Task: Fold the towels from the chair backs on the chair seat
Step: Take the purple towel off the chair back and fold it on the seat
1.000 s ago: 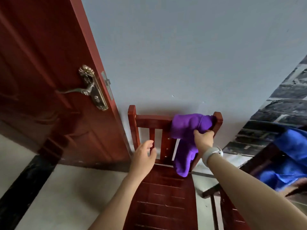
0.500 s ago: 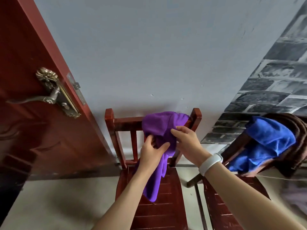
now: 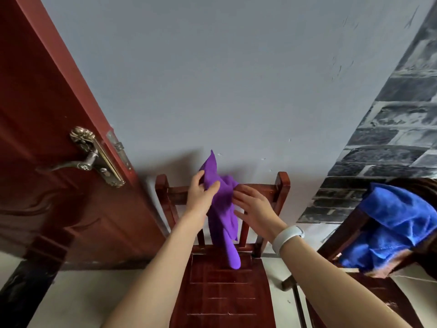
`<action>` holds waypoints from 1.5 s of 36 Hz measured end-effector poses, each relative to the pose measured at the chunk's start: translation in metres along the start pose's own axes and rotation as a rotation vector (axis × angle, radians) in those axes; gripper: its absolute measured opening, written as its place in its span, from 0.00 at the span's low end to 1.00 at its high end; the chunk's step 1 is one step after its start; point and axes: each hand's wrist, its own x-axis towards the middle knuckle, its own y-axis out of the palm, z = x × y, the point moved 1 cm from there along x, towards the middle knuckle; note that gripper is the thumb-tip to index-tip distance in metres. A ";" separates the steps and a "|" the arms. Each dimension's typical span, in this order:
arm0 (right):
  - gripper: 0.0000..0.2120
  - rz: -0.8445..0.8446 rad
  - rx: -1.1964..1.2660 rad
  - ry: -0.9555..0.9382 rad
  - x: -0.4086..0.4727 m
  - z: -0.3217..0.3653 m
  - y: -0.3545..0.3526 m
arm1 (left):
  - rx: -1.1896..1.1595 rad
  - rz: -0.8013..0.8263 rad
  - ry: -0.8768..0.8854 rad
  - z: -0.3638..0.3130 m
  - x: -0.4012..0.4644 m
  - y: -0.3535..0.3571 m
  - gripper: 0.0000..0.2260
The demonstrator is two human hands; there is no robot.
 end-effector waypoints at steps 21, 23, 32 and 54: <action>0.09 -0.141 -0.137 0.096 0.036 -0.032 0.046 | 0.403 -0.272 0.328 -0.004 -0.034 -0.077 0.06; 0.04 -0.134 -0.118 0.070 0.033 -0.032 0.052 | 0.404 -0.301 0.356 -0.006 -0.036 -0.087 0.08; 0.05 0.034 -0.023 -0.058 0.001 0.020 0.028 | 0.435 -0.401 0.525 -0.034 -0.036 -0.087 0.06; 0.17 -0.244 -0.284 0.200 -0.118 -0.024 -0.161 | 0.558 -0.020 0.373 0.046 -0.075 -0.054 0.07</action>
